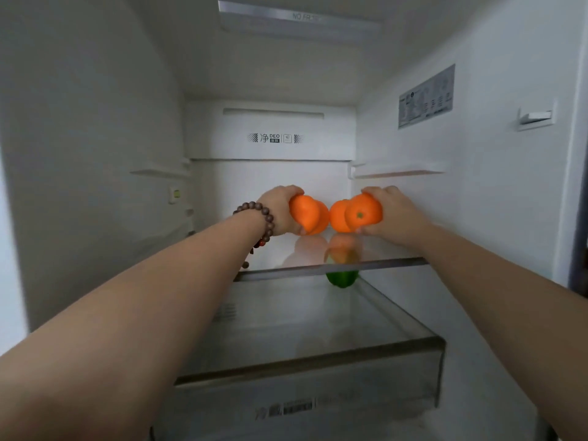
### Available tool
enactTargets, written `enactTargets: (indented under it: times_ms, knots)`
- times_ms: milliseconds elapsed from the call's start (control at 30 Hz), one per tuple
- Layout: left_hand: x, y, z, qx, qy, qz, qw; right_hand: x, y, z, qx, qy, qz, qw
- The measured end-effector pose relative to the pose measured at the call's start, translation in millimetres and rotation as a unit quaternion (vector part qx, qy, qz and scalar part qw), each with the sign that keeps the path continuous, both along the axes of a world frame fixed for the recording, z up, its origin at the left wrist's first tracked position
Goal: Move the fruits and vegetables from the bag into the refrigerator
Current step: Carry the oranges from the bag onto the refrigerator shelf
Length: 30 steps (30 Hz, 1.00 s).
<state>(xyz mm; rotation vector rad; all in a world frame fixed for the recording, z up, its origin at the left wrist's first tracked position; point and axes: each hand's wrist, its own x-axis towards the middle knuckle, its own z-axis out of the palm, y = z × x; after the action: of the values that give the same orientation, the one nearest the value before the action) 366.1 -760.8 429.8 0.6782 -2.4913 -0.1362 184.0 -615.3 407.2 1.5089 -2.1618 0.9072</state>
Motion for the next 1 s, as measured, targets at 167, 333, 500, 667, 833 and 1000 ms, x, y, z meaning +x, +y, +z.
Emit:
enactTargets:
  times_ms: [167,333,500,667,833,1000]
  knots:
    - [-18,-14,-1,0.028,-0.029,-0.008,0.999,-3,-11,2,0.035,-0.024,0.02,0.999]
    - [-26,-22,-5,0.104,0.002,-0.016,0.994,-11,-20,3,0.047,-0.05,-0.011,0.998]
    - [-27,-24,-11,0.121,0.008,-0.027,0.992,-11,-23,-3,0.032,-0.083,-0.009,0.996]
    - [-27,-20,-15,0.115,0.001,-0.042,0.993,-11,-22,-5,0.017,-0.11,0.001,0.994]
    - [-24,-15,-16,0.102,-0.008,-0.039,0.994,-5,-15,-6,0.007,-0.106,0.002,0.994]
    - [-13,3,-11,0.032,-0.023,-0.008,0.999,11,4,-10,-0.012,-0.098,0.012,0.995]
